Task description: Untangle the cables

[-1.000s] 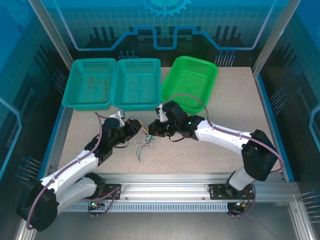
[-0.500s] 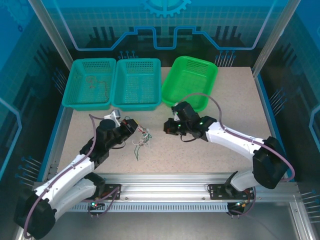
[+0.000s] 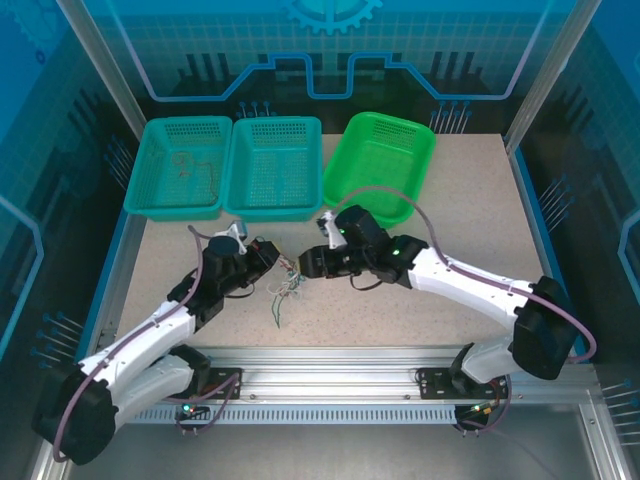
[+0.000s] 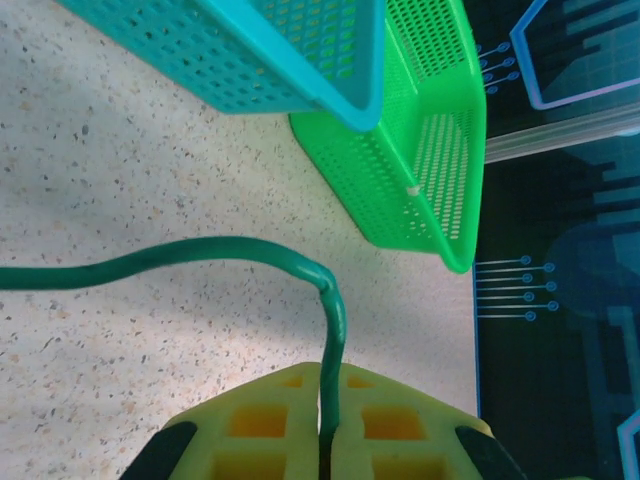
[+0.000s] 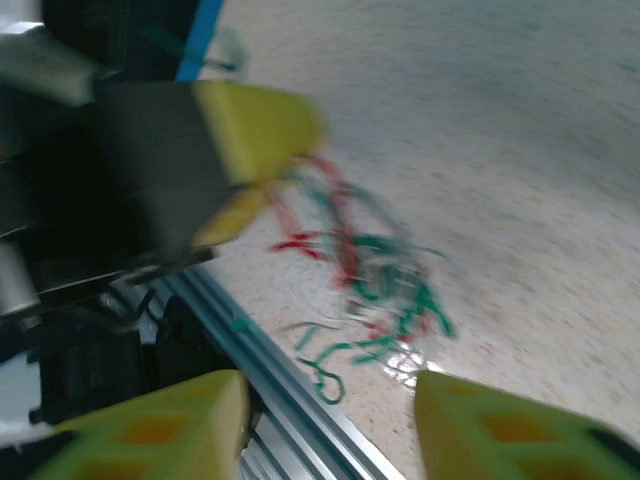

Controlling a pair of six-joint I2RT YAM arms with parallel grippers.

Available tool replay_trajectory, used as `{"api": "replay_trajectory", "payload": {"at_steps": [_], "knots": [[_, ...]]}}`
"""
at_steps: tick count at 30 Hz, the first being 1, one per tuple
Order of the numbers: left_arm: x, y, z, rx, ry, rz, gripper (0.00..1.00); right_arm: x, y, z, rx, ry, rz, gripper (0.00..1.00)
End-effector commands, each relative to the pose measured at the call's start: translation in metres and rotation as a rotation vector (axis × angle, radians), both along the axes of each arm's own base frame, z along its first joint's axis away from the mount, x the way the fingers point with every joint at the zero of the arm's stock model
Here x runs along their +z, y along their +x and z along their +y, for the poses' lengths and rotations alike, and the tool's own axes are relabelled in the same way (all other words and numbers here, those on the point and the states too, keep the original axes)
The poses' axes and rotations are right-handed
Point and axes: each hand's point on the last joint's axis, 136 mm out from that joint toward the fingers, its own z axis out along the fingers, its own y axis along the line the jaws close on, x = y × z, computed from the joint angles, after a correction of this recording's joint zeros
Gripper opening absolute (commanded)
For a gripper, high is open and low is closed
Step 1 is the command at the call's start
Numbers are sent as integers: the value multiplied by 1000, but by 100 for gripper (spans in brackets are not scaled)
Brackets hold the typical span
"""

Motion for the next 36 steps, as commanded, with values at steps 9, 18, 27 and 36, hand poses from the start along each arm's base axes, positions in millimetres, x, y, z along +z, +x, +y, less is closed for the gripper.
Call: {"api": "replay_trajectory", "payload": {"at_steps": [9, 18, 27, 36], "knots": [[15, -12, 22, 236, -76, 325, 0, -32, 18, 37, 43, -21, -247, 78], [32, -7, 22, 244, -117, 286, 8, -36, 20, 52, 42, 95, -129, 0], [105, -15, -10, -251, 192, -309, 51, -22, 36, 21, -47, 285, 268, 0], [97, -31, -18, -397, 295, -398, 44, 2, 33, 17, -28, 357, 416, 0]]}}
